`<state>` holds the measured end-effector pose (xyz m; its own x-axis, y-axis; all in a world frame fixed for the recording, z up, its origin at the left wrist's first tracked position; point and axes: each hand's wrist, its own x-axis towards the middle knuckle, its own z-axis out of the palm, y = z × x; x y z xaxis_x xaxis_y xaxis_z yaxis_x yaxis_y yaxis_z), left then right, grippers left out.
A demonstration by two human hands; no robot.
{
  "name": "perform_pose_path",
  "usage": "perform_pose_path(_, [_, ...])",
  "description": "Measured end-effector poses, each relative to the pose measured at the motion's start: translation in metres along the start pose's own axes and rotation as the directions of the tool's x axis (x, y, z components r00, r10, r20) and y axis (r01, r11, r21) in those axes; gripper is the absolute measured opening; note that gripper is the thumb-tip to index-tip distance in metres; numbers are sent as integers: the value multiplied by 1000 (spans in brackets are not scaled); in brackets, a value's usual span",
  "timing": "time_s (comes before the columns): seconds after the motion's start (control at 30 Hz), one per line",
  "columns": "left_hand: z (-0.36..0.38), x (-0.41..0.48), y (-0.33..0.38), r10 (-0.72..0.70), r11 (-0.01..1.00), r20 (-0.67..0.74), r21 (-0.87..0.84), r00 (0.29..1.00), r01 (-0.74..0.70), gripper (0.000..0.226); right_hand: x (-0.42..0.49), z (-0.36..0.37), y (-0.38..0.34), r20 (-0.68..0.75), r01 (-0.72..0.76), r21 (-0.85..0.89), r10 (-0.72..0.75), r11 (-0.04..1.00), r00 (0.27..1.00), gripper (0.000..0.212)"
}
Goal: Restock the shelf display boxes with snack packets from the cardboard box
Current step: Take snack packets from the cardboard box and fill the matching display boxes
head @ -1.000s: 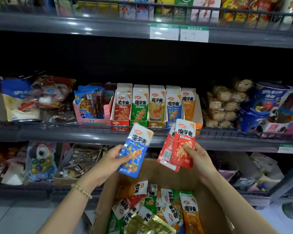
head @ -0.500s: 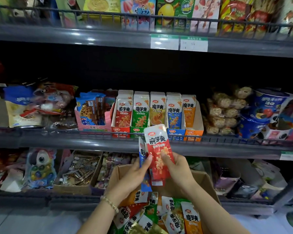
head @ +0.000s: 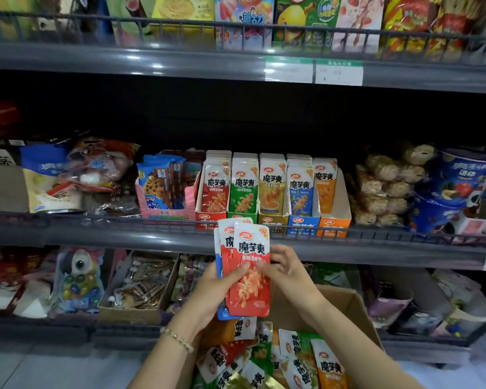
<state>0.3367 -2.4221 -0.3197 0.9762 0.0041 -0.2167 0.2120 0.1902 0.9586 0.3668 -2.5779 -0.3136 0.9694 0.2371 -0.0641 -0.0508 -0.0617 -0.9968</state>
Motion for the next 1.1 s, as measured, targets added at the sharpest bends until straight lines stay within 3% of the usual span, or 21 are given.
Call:
perform_pose_path(0.1, [-14,-3,6,-50,987,138,156,989,29,24,10,-5,-8,114,23,52,-29,998,993,70])
perform_pose_path(0.17, [-22,-3,11,-70,980,185,195,980,33,24,17,-6,-15,190,22,47,-30,999,981,76])
perform_pose_path(0.33, [-35,5,18,4,988,109,155,994,-21,40,34,0,-24,155,49,35,-54,998,986,69])
perform_pose_path(0.5, [-45,11,23,91,989,41,114,995,-95,40,51,10,-28,126,106,-15,-103,994,987,65])
perform_pose_path(0.63, [-55,18,28,206,977,-74,76,976,-201,46,62,20,-33,105,114,66,-120,991,987,66])
perform_pose_path(0.77, [-68,26,35,300,952,-116,91,947,-291,49,73,35,-39,111,110,40,-114,993,987,59])
perform_pose_path(0.9, [-81,35,41,363,931,-167,94,917,-352,38,86,49,-43,118,116,7,-116,993,986,43])
perform_pose_path(1.03, [-93,45,49,401,914,-177,145,899,-379,21,101,56,-53,267,135,9,-132,991,955,70])
perform_pose_path(1.1, [-96,52,55,420,904,-188,169,888,-392,12,111,58,-60,263,131,11,-130,991,956,72])
